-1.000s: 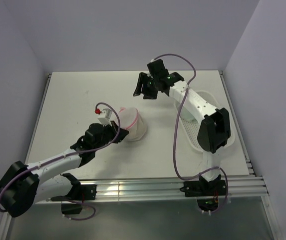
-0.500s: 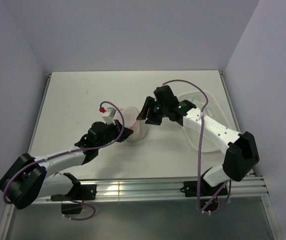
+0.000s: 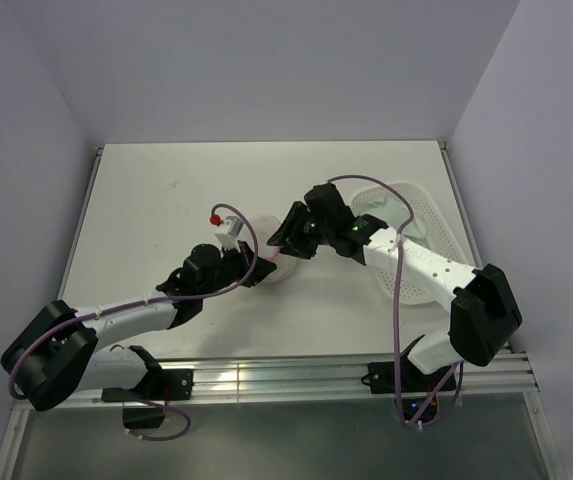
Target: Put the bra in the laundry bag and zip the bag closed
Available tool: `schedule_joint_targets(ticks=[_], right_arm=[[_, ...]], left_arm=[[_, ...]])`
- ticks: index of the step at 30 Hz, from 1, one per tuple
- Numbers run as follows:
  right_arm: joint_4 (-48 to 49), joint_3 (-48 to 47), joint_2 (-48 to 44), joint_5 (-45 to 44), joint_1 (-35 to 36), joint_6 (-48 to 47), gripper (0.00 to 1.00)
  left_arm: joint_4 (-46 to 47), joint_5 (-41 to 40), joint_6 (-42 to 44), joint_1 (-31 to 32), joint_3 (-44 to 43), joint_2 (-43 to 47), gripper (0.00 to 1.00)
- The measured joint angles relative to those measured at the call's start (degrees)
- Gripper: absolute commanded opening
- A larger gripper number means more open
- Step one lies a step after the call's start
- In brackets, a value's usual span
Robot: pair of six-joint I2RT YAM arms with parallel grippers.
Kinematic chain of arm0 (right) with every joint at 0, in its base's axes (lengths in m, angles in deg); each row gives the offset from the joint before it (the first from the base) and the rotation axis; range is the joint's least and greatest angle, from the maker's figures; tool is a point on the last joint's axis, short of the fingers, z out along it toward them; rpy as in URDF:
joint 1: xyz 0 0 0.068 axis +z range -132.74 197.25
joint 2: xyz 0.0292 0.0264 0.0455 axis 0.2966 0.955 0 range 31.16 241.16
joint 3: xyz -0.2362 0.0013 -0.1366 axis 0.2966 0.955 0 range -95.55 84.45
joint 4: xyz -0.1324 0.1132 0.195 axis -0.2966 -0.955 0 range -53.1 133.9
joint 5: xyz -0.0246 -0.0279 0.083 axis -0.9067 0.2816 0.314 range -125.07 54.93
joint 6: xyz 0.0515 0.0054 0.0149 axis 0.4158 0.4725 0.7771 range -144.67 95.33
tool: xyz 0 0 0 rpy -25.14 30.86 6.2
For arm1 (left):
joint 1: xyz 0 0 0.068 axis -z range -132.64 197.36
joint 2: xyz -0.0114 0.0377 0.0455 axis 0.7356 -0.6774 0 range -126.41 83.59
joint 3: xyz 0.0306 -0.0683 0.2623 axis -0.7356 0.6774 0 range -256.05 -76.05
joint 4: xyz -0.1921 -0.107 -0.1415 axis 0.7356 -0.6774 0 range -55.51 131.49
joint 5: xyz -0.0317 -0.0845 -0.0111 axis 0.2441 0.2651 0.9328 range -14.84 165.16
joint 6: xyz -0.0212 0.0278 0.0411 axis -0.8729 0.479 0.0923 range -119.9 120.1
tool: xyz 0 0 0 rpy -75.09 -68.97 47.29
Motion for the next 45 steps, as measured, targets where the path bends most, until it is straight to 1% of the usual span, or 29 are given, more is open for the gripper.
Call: schedule_joint_targets(ticks=[1, 2, 8, 27, 40, 45], right_arm=[[0.39, 0.0, 0.09, 0.0, 0.0, 0.22, 0.49], [0.76, 0.0, 0.24, 0.0, 0.02, 0.33, 0.49], [1.55, 0.0, 2.03, -0.15, 0.37, 1.07, 0.48], [1.33, 1.27, 1.86, -1.36, 1.25, 1.31, 0.48], [-0.9, 2.6, -2.45, -4.13, 1.4, 1.88, 0.49], [-0.63, 3.78, -3.39, -3.78, 1.51, 3.96, 0.5]], left_arm=[[0.0, 0.0, 0.0, 0.07, -0.04, 0.0, 0.0], [0.04, 0.0, 0.0, 0.11, -0.04, 0.0, 0.0], [0.0, -0.02, 0.0, 0.2, -0.04, 0.0, 0.0], [-0.15, -0.68, -0.02, 0.22, -0.04, 0.11, 0.0], [-0.13, -0.72, -0.04, 0.22, -0.04, 0.11, 0.0], [0.13, -0.68, -0.04, 0.22, -0.04, 0.11, 0.0]])
